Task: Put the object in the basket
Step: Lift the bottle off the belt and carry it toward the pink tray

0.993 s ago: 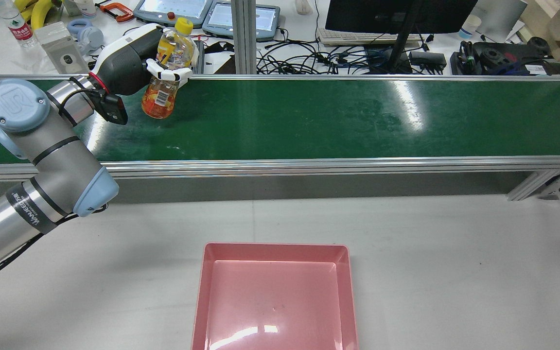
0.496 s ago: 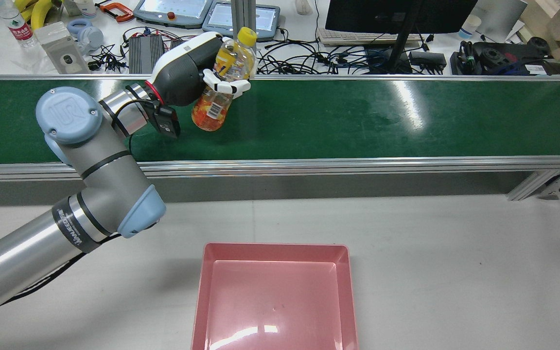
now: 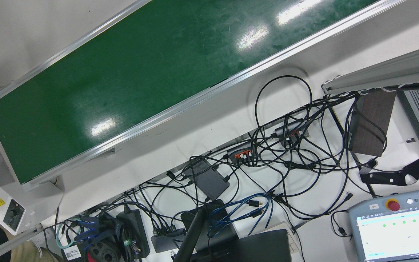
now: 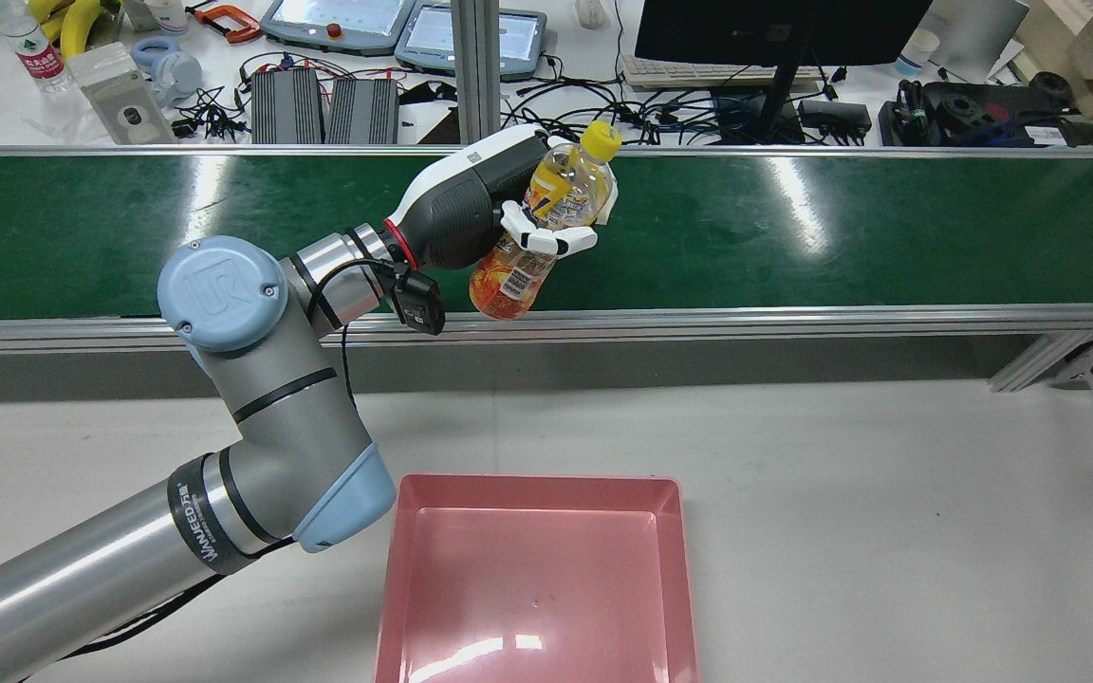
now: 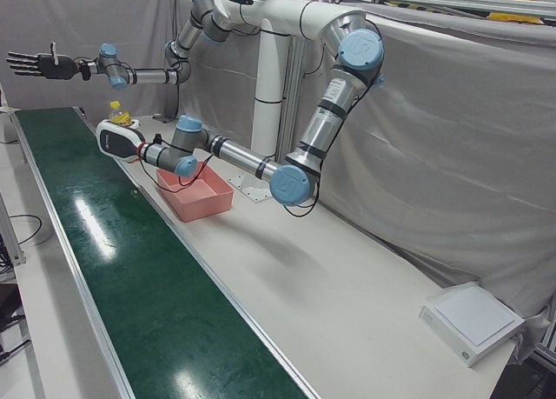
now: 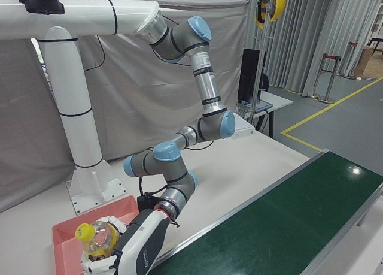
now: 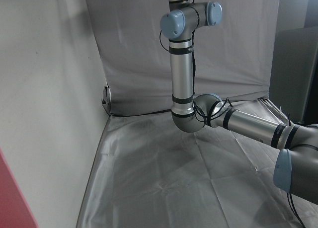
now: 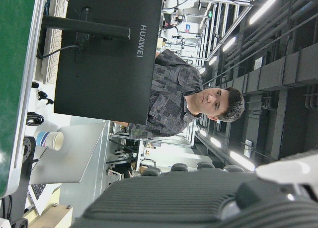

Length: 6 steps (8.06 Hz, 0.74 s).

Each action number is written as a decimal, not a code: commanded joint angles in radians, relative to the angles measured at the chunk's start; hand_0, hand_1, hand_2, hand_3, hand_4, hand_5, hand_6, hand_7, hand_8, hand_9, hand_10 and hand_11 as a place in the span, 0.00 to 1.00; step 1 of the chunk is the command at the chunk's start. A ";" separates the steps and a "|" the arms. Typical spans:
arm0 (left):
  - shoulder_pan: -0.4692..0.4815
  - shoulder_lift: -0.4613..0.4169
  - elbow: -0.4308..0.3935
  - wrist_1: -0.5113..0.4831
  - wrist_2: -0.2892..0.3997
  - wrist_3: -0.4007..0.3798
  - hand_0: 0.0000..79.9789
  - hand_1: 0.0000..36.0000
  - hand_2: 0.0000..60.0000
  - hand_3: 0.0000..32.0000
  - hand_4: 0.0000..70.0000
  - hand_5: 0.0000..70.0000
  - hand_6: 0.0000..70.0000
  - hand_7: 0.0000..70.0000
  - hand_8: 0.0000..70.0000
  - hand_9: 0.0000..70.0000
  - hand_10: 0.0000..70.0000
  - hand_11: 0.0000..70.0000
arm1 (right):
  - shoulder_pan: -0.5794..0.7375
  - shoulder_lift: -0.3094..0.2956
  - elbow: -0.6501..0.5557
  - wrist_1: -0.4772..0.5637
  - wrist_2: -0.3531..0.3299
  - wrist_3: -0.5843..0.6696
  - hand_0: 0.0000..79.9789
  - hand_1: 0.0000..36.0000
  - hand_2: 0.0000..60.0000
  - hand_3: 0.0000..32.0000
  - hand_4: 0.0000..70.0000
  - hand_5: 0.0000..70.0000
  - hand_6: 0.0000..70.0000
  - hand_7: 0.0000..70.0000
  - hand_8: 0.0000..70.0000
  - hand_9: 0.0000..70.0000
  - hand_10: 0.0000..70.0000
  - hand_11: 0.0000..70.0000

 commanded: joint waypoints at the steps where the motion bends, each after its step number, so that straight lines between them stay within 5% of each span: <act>1: 0.098 0.009 -0.055 -0.010 0.000 0.003 0.62 0.55 1.00 0.00 1.00 1.00 1.00 1.00 1.00 1.00 0.94 1.00 | 0.000 0.000 0.000 0.000 0.000 -0.001 0.00 0.00 0.00 0.00 0.00 0.00 0.00 0.00 0.00 0.00 0.00 0.00; 6: 0.241 0.055 -0.077 -0.079 0.001 0.044 0.62 0.53 1.00 0.00 1.00 1.00 1.00 1.00 1.00 1.00 0.90 1.00 | 0.000 0.000 0.000 0.000 0.000 -0.001 0.00 0.00 0.00 0.00 0.00 0.00 0.00 0.00 0.00 0.00 0.00 0.00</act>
